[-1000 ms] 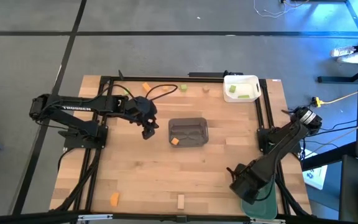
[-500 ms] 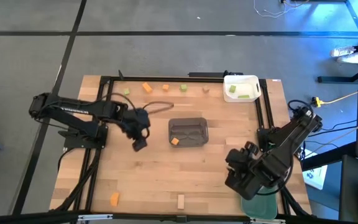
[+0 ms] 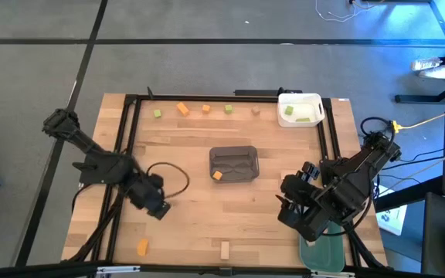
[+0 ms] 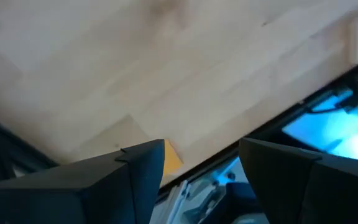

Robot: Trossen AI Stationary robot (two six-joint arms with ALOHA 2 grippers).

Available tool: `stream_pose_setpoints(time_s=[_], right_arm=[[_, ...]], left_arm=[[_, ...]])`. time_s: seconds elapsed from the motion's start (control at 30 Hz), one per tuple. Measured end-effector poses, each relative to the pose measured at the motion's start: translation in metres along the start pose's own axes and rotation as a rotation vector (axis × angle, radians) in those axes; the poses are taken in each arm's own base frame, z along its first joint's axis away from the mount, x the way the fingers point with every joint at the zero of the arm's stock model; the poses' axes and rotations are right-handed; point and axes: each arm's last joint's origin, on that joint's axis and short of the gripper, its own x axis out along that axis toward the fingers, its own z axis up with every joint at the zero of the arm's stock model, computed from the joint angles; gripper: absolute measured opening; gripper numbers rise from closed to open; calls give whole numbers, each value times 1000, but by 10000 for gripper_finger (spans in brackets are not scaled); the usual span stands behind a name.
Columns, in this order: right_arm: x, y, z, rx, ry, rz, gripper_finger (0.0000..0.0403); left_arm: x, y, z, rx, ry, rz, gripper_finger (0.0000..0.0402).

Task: Sort & place blocks by color
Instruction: Put the orange block into the black bin

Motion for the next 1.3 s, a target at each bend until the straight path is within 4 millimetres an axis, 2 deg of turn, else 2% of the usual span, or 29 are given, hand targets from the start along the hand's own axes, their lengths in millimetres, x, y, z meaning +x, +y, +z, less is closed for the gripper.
stream_pose_setpoints(time_s=[0.3,0.6,0.77,0.87,1.07,1.3], right_arm=[[-10,0,12,39,-131,19,250],[-15,16,22,-21,-185,174,250],[-17,23,28,-69,-222,240,250],[-17,25,32,-68,-243,260,250],[-14,23,36,-51,-240,263,250],[-9,21,41,-42,-205,280,250]], left_arm=[[22,18,-64,-95,-30,78,201],[51,31,-114,-118,1,83,201],[69,33,-120,-51,-69,94,201],[82,30,-124,-94,-71,74,201],[104,25,-129,-89,-91,22,201],[124,29,-128,-78,-146,71,201]])
